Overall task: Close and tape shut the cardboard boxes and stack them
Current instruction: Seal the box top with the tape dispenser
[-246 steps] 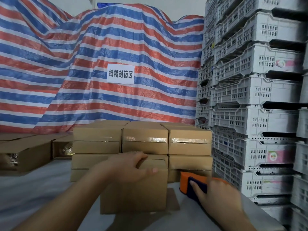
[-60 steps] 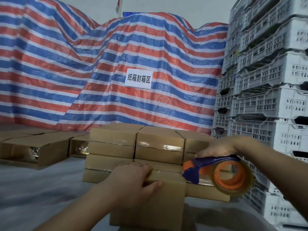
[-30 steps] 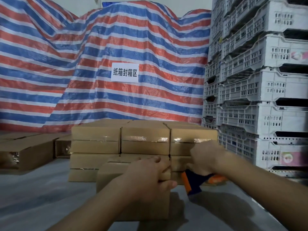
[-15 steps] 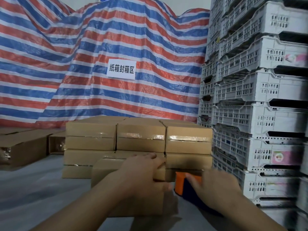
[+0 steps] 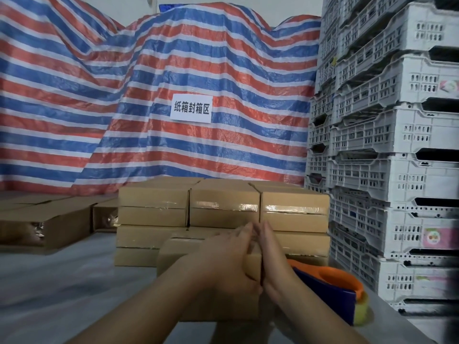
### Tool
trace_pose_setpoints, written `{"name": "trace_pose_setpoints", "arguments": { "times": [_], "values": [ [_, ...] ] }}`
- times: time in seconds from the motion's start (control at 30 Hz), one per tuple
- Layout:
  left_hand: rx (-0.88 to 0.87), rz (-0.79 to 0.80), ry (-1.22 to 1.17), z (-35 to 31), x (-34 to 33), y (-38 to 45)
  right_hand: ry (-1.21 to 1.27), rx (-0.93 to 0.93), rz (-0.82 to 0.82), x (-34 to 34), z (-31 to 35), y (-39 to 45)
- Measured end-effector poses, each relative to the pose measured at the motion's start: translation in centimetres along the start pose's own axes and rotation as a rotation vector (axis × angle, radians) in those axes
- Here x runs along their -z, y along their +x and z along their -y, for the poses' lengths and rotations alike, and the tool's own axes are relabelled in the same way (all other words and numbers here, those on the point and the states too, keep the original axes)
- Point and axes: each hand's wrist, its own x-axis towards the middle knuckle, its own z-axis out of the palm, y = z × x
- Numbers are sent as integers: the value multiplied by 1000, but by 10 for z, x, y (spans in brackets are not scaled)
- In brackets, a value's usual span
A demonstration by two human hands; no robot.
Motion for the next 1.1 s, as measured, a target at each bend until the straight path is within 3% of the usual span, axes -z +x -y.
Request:
{"name": "trace_pose_setpoints", "arguments": {
  "times": [0.17, 0.27, 0.37, 0.47, 0.63, 1.1],
  "values": [
    [-39, -175, -354, 21, 24, -14, -143, -121, -8, 15, -16, 0],
    [75, -329, -325, 54, 32, -35, -287, 23, 0, 24, -14, -5],
    [243, -427, -540, 84, 23, -63, -467, 113, 123, 30, -19, -15],
    [377, -373, -863, 98, 3, -87, -594, 149, 225, 31, -24, -23],
    [345, -173, -1041, 98, -29, -100, -741, 163, 226, 28, -33, -24],
    [305, -448, -1209, 101, -48, -72, -879, 218, 192, 30, -40, -14]
  ]
}}
